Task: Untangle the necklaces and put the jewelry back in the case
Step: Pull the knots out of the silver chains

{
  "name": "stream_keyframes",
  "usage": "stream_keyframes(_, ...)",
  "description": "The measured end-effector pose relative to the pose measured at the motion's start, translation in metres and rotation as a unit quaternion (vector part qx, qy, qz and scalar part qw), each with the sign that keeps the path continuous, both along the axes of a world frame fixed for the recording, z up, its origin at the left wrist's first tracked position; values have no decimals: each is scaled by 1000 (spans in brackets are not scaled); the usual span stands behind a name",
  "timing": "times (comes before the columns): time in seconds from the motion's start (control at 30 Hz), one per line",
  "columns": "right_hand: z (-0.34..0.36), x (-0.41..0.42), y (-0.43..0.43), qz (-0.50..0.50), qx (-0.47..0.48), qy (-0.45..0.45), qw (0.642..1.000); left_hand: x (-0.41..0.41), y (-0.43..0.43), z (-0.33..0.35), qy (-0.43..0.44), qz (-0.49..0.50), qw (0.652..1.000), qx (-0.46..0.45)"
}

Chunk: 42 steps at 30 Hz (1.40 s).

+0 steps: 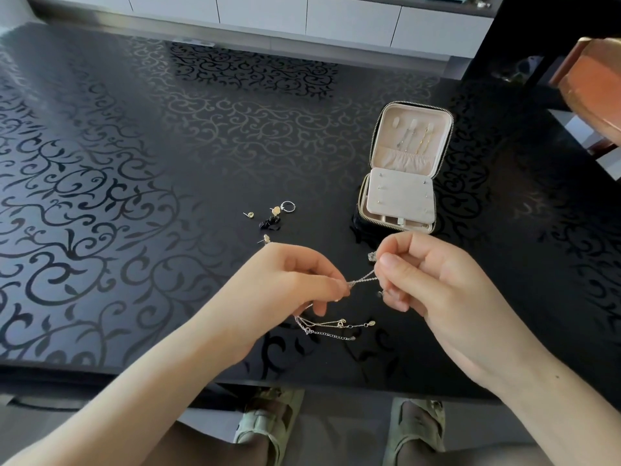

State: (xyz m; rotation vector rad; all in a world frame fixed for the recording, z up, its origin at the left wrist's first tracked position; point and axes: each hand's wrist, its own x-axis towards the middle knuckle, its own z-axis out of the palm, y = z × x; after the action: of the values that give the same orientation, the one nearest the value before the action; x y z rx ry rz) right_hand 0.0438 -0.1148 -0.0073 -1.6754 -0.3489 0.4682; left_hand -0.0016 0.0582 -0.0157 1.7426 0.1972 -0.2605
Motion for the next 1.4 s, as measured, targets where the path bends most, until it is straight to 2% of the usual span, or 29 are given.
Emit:
stream_keyframes(0.27, -1, 1, -2, 18, -12, -26, 999, 0, -1, 1, -5, 17, 1000, -18)
stream_keyframes(0.47, -2, 1, -2, 33, -43, -117, 992, 1, -4, 3, 49, -12, 997, -58)
stream_keyframes(0.57, -5, 0, -3, 44, -86, -197, 976, 4, -4, 3, 82, -3, 993, -89)
stream_keyframes(0.67, -7, 0, -3, 50, -92, -231, 967, 5, -5, 2, 90, 2, 992, -91)
stream_keyframes(0.73, -9, 0, -4, 48, -112, -267, 956, 5, -5, 2, 83, -1, 992, -90)
stream_keyframes(0.93, -16, 2, -3, 41, -203, -415, 886, 3, -5, 1, 97, -13, 989, -109)
stream_keyframes(1.0, -15, 1, -1, 41, -200, -407, 890, 4, -4, 1, 108, -18, 986, -129)
stream_keyframes(1.17, -12, -2, 0, 39, -151, -314, 937, 4, -3, 2, 113, -19, 981, -159)
stream_keyframes(1.4, -10, -2, 1, 25, -117, -238, 964, 2, -3, 2, 84, -14, 984, -155)
